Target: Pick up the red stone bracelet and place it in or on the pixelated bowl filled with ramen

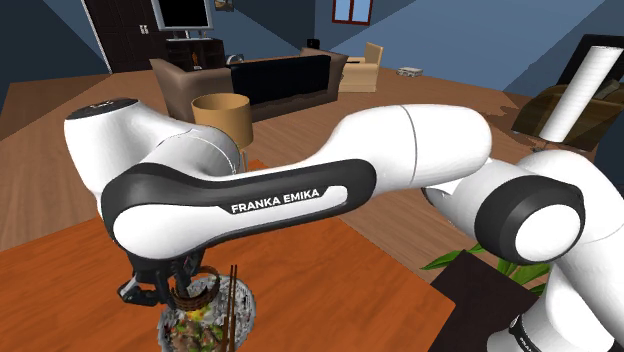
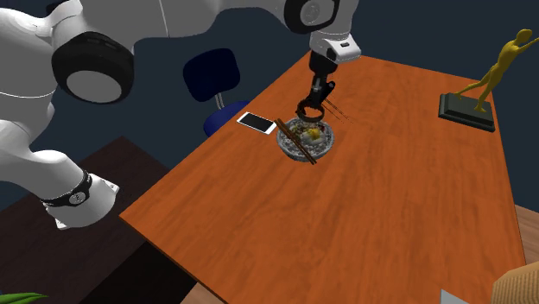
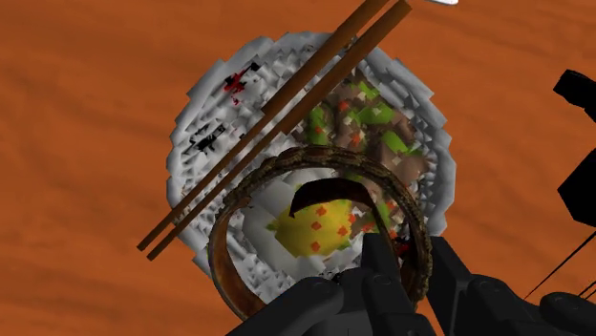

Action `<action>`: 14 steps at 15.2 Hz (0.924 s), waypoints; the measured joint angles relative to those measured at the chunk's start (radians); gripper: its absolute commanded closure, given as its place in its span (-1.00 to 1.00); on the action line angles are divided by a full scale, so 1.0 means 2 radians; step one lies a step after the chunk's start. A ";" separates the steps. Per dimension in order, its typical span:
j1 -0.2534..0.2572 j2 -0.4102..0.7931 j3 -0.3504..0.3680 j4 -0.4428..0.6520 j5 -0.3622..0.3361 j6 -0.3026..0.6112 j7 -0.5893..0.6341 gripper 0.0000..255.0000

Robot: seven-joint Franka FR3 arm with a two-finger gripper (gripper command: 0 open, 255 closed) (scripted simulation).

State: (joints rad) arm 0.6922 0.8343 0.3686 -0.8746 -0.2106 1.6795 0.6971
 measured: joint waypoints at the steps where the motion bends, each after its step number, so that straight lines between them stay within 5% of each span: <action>1: 0.002 0.006 -0.001 0.005 -0.001 0.002 0.000 1.00; 14: -0.009 0.008 -0.002 -0.076 -0.004 0.082 0.006 1.00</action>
State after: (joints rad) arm 0.6732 0.8512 0.3642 -1.0264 -0.2189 1.8434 0.7085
